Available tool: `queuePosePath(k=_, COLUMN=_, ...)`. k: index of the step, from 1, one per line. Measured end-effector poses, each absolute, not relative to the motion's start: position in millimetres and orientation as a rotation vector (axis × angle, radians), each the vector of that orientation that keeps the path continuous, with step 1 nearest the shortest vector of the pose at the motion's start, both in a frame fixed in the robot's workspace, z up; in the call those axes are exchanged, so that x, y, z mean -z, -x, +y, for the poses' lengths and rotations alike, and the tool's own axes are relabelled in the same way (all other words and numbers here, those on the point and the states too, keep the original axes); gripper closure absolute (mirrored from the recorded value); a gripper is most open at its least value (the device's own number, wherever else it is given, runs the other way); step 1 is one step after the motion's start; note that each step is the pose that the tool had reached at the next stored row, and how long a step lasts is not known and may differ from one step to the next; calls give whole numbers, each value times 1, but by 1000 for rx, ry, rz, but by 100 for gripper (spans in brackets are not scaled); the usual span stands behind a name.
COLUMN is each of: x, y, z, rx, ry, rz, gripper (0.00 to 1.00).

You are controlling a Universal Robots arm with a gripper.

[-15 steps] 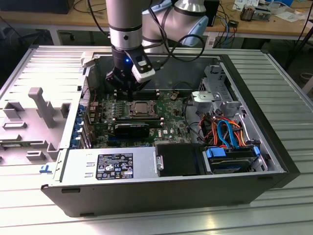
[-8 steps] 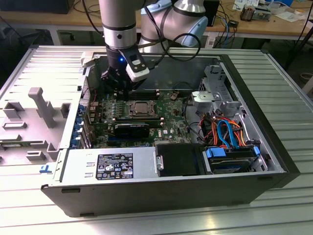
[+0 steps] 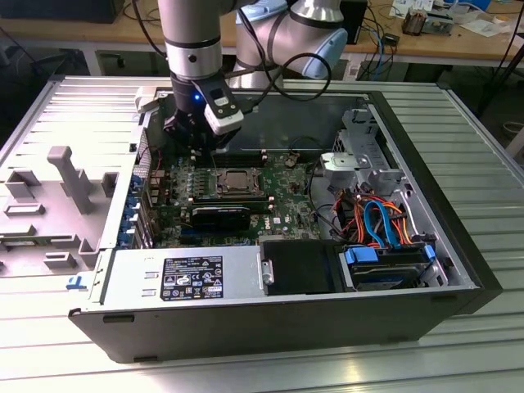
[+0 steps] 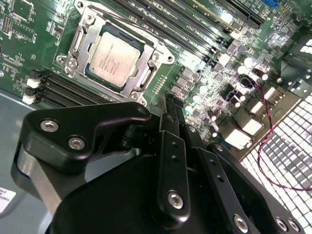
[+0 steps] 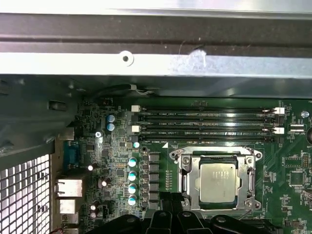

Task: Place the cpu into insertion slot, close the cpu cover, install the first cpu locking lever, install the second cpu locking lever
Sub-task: 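Install the first cpu locking lever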

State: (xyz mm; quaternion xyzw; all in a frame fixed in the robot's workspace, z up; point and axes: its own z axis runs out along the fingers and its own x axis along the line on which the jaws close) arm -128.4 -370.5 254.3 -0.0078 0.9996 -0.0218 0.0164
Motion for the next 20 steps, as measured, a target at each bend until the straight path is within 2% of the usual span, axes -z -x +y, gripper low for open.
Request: queuePosePath(k=20, x=-261, y=141, z=-349, rx=53, ry=24, rz=3102, gripper=89)
